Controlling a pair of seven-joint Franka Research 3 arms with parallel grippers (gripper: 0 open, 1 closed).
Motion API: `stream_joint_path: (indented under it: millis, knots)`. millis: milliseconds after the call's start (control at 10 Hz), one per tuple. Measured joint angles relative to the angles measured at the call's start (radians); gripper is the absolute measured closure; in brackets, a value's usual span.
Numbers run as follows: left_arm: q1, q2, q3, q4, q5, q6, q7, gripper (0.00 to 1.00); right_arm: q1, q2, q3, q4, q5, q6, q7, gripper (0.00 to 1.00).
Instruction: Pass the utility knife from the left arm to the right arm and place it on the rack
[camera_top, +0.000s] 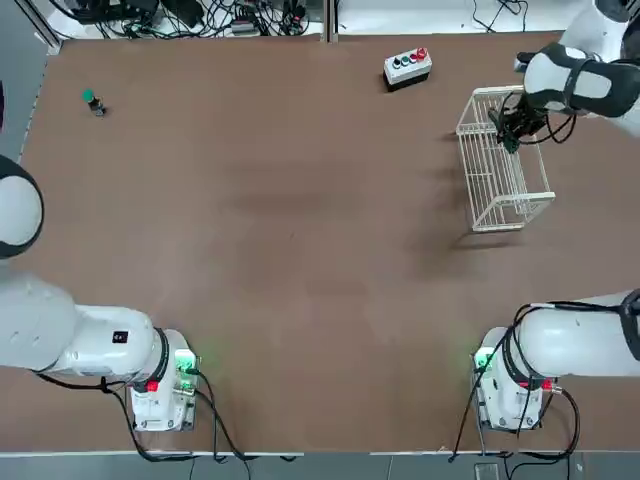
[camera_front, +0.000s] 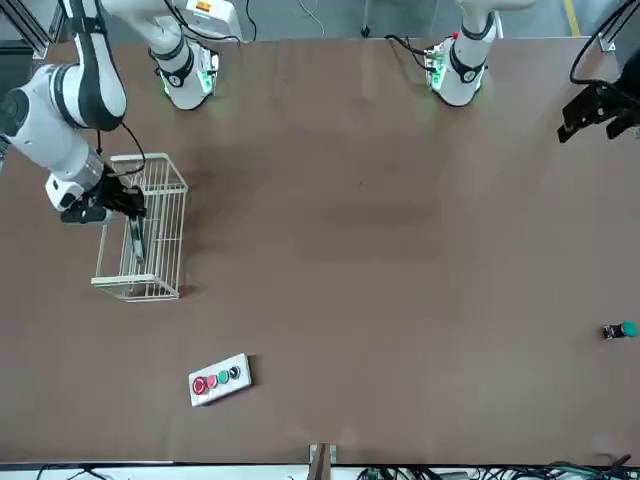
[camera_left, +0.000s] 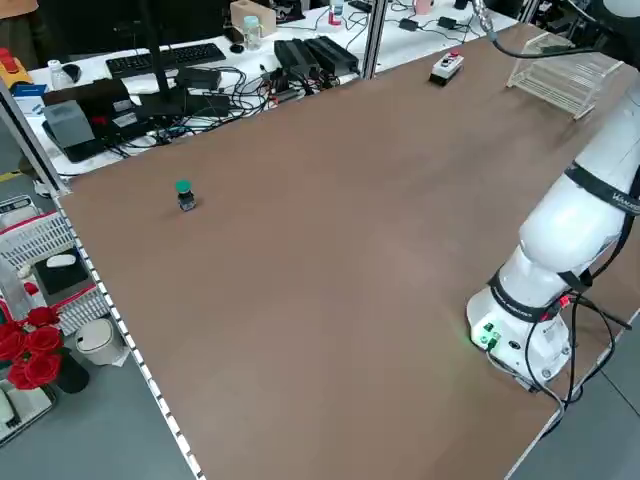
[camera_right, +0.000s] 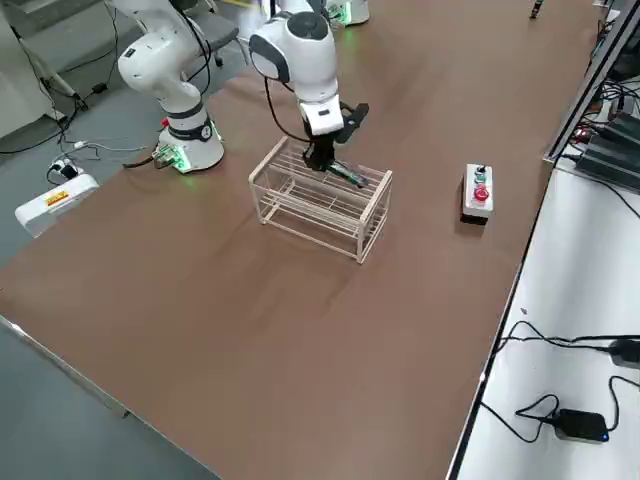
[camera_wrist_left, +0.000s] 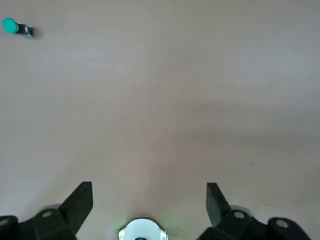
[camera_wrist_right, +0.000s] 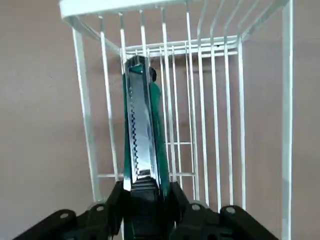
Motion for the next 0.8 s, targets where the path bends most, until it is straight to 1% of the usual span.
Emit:
stream_joint_path:
  millis: [300,600,700,800]
  knots:
    - [0.002,0.002,0.004,-0.001,0.0,0.0,-0.004,0.0,0.0,0.034,-0.003,0.0,0.0,0.006,0.0,0.59]
    - [0.001,0.004,0.004,-0.005,0.0,0.0,-0.004,0.0,0.0,0.04,-0.003,0.0,0.0,0.01,0.0,0.74]
    - [0.001,0.006,0.003,-0.009,0.0,0.0,-0.004,0.0,0.0,0.04,-0.003,0.0,0.0,0.01,0.0,0.7]
    - [0.001,0.008,0.003,-0.011,0.0,0.0,-0.004,0.0,0.0,0.04,-0.002,0.0,0.001,0.011,0.0,0.57]
